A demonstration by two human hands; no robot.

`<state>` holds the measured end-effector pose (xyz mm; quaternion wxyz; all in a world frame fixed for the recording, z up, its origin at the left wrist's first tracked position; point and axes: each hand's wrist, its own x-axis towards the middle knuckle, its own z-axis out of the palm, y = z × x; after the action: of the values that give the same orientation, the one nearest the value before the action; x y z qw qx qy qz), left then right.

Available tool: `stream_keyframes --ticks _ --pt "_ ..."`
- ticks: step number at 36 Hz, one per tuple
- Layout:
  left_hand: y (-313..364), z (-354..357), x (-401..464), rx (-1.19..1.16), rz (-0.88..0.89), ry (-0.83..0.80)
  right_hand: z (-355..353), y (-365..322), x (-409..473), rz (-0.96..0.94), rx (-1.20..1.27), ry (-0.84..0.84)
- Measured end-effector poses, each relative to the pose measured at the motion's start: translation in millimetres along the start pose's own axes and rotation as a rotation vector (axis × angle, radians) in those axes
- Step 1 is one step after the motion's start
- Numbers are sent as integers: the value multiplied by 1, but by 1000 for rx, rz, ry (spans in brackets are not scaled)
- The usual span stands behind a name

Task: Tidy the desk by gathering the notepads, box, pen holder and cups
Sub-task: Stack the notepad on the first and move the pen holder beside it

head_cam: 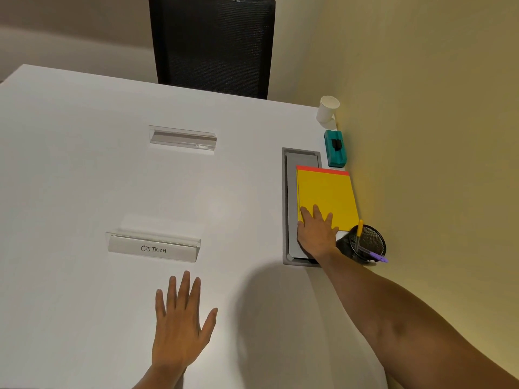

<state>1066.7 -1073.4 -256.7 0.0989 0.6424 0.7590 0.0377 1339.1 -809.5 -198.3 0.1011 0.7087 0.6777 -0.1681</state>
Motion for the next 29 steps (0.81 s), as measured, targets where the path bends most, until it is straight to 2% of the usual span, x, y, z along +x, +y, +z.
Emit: stream_keyframes --ticks 20,25,29 --pt "0 2 -1 7 8 25 -5 -12 1 62 95 8" --pt "-2 5 1 3 12 19 -5 -9 -5 27 157 16" --pt "-1 5 1 6 7 6 1 -4 -21 -71 207 35"
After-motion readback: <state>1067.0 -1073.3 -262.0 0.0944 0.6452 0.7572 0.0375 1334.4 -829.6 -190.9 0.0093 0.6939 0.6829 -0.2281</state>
